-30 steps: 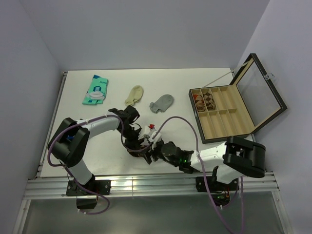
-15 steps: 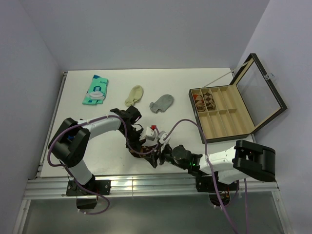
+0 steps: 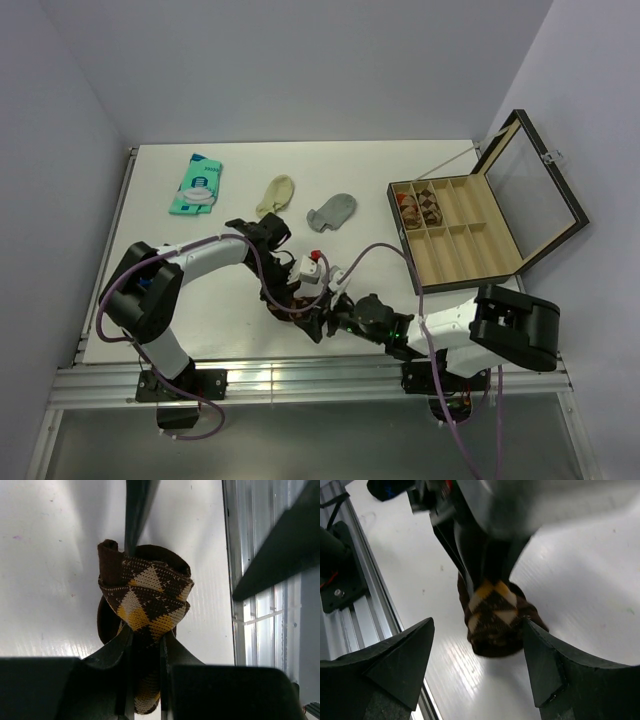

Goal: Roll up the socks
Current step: Roll the sock at the center of the board.

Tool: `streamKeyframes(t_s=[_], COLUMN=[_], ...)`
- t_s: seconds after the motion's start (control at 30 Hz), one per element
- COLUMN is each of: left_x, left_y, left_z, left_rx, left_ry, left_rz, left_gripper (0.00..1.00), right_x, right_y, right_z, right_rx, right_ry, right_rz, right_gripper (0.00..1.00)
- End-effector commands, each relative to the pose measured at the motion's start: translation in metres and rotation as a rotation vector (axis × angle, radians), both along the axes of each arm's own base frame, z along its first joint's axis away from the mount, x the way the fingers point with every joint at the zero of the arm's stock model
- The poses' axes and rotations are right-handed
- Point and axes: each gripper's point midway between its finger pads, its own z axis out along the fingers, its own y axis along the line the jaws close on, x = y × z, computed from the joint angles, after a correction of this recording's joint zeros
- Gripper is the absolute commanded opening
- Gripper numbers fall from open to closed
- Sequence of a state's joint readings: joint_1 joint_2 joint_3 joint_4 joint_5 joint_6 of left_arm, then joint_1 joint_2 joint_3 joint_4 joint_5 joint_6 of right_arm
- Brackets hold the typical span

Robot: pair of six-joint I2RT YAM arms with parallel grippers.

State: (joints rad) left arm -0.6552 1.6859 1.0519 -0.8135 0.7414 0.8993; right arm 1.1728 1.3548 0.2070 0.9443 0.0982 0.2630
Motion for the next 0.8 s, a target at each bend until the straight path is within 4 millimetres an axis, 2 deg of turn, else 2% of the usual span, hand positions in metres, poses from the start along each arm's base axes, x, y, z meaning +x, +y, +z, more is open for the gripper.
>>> streamKeyframes(t_s=[0.0,0.13,0.33,0.53,0.77], left_x=[0.002,0.0,-0.001,-0.004,-0.009], left_y=[-0.011,-0.009,-0.011,-0.007,-0.006], left_z=[0.019,0.019,0.023,0.018,0.015], left_rx=[-0.061,-0.052,-0.062,-0.048,-0.041], left_ry=[-0.013,-0.001,0.007,0.022,0.047], left_rz=[-0.017,-0.024,-0.03,-0.032,-0.051], left_gripper=[0.0,0.0,0.0,0.0,0.0], right_x=[0.005,0.015,0.022,0.027,0.028], right_y=[0.018,0.023,0.028,0.039,0.037], right_z=[0.008,0.01,-0.009,-0.031,-0.05], right_rx=[-0.028,-0.07,-0.17,-0.215,-0.285], right_ry=[-0.049,-0.084,-0.096,-0.08,-0.076], right_rz=[0.032,0.016,0.015,0.017,0.023], right_gripper=[0.78,0.79,0.8,0.8,0.8])
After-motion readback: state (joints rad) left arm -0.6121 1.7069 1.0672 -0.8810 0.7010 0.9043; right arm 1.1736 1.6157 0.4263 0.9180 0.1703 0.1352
